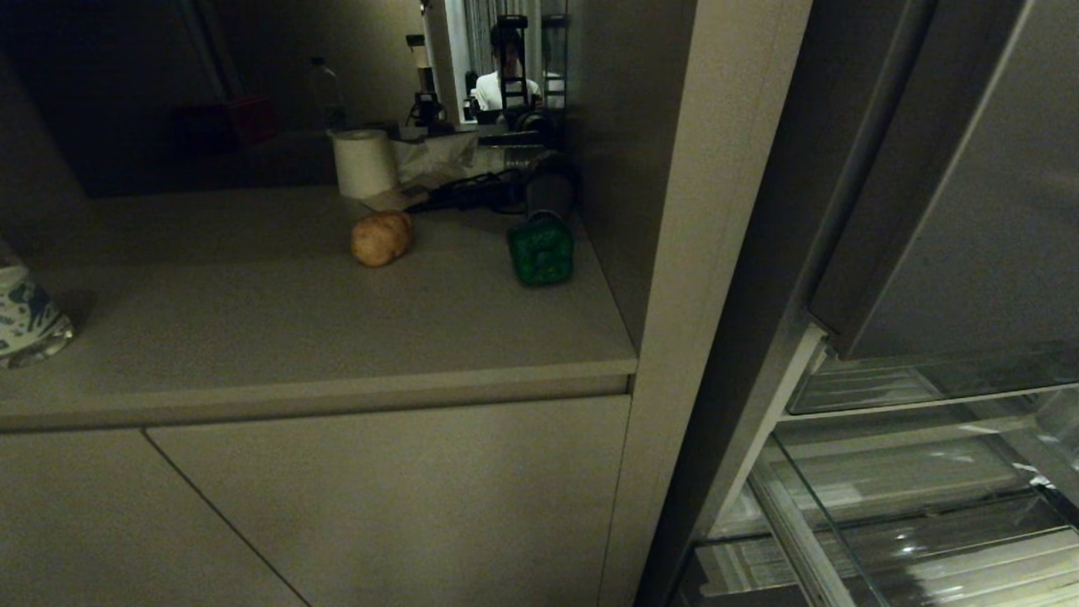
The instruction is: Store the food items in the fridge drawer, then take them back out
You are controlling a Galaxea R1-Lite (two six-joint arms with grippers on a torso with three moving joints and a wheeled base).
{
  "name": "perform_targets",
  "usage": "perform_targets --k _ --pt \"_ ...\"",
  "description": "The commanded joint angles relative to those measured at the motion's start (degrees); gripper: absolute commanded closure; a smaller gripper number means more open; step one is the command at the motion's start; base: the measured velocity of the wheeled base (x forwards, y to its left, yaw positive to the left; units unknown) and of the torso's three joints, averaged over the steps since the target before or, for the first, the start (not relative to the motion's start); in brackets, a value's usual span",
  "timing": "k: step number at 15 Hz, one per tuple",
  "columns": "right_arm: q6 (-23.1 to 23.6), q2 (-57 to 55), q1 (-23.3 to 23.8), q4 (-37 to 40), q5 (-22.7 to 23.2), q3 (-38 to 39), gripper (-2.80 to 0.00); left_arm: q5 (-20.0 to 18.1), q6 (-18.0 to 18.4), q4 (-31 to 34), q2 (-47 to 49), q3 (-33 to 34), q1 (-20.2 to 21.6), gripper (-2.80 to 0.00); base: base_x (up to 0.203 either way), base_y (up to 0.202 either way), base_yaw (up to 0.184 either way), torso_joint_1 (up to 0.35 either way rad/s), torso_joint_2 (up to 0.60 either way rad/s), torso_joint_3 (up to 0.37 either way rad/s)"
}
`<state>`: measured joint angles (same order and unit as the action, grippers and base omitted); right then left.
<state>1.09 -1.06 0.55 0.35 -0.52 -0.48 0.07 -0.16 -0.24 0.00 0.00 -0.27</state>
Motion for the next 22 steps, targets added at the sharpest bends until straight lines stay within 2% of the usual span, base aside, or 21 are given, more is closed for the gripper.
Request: perform_targets --k 1,5,9,12,22 --pt "-0.3 1.1 0.0 -5.6 -0.1 2.2 0.0 0.0 0.0 0.0 0.1 0.0 0.0 0.0 0.0 0.0 0.0 0.0 0.0 0.0" --pt "0.1 1.1 0.0 -5.2 -0.1 2.2 0.0 0.0 0.0 0.0 0.1 0.0 0.0 0.0 0.0 0.0 0.0 0.0 0.0 0.0" --pt "2.9 1.1 0.0 -5.2 0.4 2.2 0.0 0.0 0.0 0.0 0.1 0.0 0.0 0.0 0.0 0.0 0.0 0.0 0.0 0.0" --pt "2.7 1.1 0.0 -5.2 0.4 2.2 0.0 0.0 0.0 0.0 0.1 0.0 0.0 0.0 0.0 0.0 0.0 0.0 0.0 0.0" --pt "2.3 1.1 0.0 -5.2 0.3 2.2 0.0 0.0 0.0 0.0 0.1 0.0 0.0 0.0 0.002 0.007 -0.167 0.002 0.0 0.005"
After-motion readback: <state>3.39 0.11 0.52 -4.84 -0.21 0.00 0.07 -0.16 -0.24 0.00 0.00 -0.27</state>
